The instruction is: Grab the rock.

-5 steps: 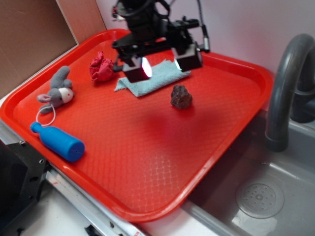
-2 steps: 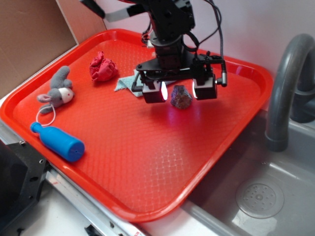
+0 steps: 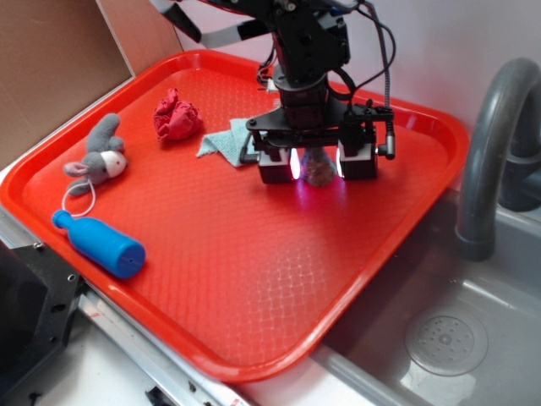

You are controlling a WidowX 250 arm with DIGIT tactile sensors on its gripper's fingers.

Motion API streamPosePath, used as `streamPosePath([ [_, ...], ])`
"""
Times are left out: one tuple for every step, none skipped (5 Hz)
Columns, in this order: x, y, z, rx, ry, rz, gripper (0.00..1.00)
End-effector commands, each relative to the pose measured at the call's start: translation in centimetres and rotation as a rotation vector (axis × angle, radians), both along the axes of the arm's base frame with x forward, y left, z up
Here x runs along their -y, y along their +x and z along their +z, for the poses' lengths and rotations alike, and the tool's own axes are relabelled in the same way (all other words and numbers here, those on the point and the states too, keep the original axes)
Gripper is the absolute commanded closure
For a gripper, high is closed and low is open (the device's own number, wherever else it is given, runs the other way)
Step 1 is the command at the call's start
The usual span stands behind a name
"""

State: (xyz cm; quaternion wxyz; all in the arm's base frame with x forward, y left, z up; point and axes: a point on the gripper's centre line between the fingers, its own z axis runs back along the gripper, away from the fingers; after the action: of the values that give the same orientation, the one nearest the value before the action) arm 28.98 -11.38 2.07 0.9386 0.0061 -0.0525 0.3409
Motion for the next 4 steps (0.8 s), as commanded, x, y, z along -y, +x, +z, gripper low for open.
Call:
streamPosePath([
  [-1.1,-1.1,5.0,0.059,-0.073,-0.084,1.0],
  [-2.2,-2.2,9.4,0.063,-0.111,-0.259,1.0],
  [-3.0,-4.1,13.7,0.078,-0.125,-0.408,1.0],
  [-4.5,-7.2,18.7,0.158,-0.116,-0.522,1.0],
])
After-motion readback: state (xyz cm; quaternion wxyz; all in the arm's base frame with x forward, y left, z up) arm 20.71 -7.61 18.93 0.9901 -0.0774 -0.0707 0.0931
